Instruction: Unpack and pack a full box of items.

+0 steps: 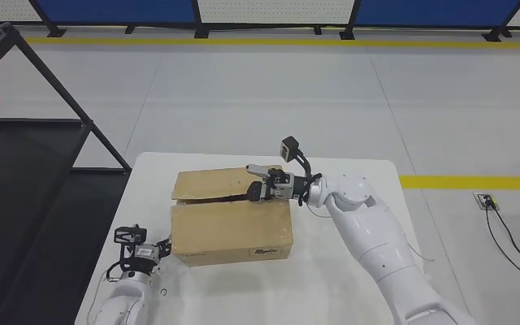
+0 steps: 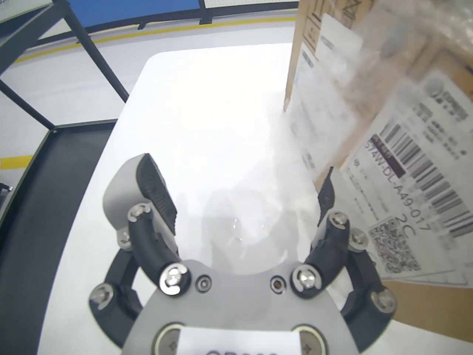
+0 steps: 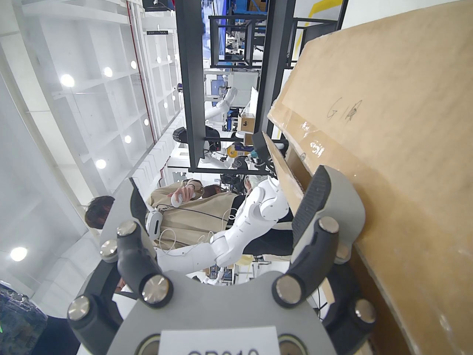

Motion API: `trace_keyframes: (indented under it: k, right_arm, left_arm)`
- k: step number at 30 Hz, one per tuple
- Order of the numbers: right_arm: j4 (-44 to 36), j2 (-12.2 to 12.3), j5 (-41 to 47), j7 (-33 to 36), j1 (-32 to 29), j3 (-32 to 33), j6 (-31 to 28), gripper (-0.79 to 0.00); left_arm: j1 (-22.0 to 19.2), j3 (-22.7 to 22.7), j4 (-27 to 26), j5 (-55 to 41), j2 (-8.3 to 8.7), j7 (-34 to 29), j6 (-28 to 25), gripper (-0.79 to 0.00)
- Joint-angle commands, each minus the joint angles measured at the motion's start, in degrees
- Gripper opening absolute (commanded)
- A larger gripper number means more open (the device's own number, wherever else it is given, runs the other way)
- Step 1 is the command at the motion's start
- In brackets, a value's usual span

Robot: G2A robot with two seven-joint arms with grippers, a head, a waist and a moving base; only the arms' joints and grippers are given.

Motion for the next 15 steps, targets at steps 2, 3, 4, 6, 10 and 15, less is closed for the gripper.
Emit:
trace_keyframes:
  k: [2, 3, 4, 6, 10, 15]
  right_arm:
    - [0.25, -0.17, 0.28, -0.25, 0.25, -0.41, -0.14, 0.000]
    - [0.36, -0.24, 0.41, -0.20, 0.37, -0.57, -0.17, 0.000]
    - [0.54, -0.31, 0.50, -0.18, 0.51, -0.74, -0.12, 0.000]
    - [0.88, -0.45, 0.64, -0.06, 0.83, -1.07, -0.13, 0.000]
    - [1.59, -0.70, 0.97, 0.14, 1.36, -1.65, -0.25, 0.000]
    - [2.38, -0.91, 1.27, 0.35, 1.85, -2.14, -0.47, 0.000]
  left_arm:
    - [0.07, 0.03, 0.35, 0.20, -0.12, 0.67, 0.15, 0.000]
    - [0.09, -0.05, 0.51, -0.04, -0.20, 0.90, 0.68, 0.000]
    - [0.05, -0.08, 0.66, -0.52, -0.30, 1.11, 1.14, 0.000]
    - [-0.20, -0.04, 0.99, -1.19, -0.49, 1.53, 1.69, 0.000]
    - [-0.82, 0.49, 1.62, 0.71, -0.76, 2.48, 3.93, 0.000]
    - [-2.10, 1.87, 3.44, 4.67, -1.32, 3.77, 9.78, 0.000]
